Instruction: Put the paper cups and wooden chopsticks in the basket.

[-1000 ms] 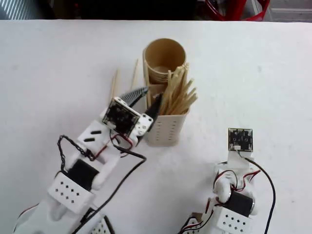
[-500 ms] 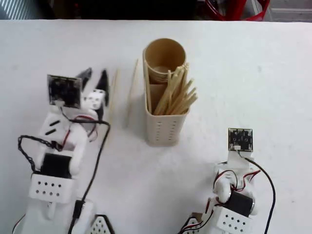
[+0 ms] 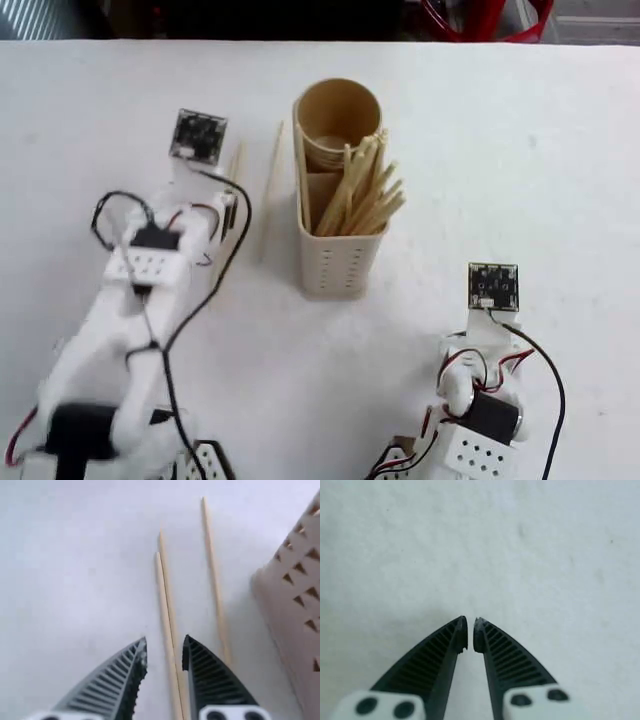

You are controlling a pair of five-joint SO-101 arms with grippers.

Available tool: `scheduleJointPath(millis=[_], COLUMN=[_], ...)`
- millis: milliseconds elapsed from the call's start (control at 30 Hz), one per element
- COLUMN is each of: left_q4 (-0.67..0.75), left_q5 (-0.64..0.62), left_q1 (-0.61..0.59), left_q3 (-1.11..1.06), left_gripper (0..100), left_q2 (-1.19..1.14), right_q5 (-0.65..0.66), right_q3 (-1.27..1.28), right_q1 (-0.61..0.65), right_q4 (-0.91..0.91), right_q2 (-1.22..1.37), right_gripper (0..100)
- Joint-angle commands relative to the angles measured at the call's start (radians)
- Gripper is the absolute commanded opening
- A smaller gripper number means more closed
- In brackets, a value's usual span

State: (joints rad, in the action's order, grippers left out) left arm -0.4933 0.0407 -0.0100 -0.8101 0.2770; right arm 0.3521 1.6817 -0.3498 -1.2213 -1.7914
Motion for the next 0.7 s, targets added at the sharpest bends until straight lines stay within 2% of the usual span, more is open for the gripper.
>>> scheduleJointPath(millis=[0, 133, 300, 500, 667], left_q4=[-0.141, -0.195, -0.170, -0.209, -0.236], left_q5=[0.011, 0.012, 0.011, 0.006, 0.006], left_q1=[0.002, 0.042, 0.104, 0.120, 0.194], left_q3=[0.236, 0.325, 0.322, 0.319, 0.347], left_gripper=[13, 13, 13, 13, 13], left_q2=[-0.226, -0.302, -0.311, -0.320, -0.410], right_q5=[-0.006, -0.006, -0.006, -0.006, -0.006], right_q3=[0.009, 0.009, 0.009, 0.009, 0.009], right_q1=[-0.010, -0.010, -0.010, -0.010, -0.010], right_q4=[0.010, 0.010, 0.010, 0.010, 0.010], right_q2=[-0.010, -0.010, -0.010, -0.010, -0.010], right_gripper=[3.6, 3.6, 3.6, 3.6, 3.6])
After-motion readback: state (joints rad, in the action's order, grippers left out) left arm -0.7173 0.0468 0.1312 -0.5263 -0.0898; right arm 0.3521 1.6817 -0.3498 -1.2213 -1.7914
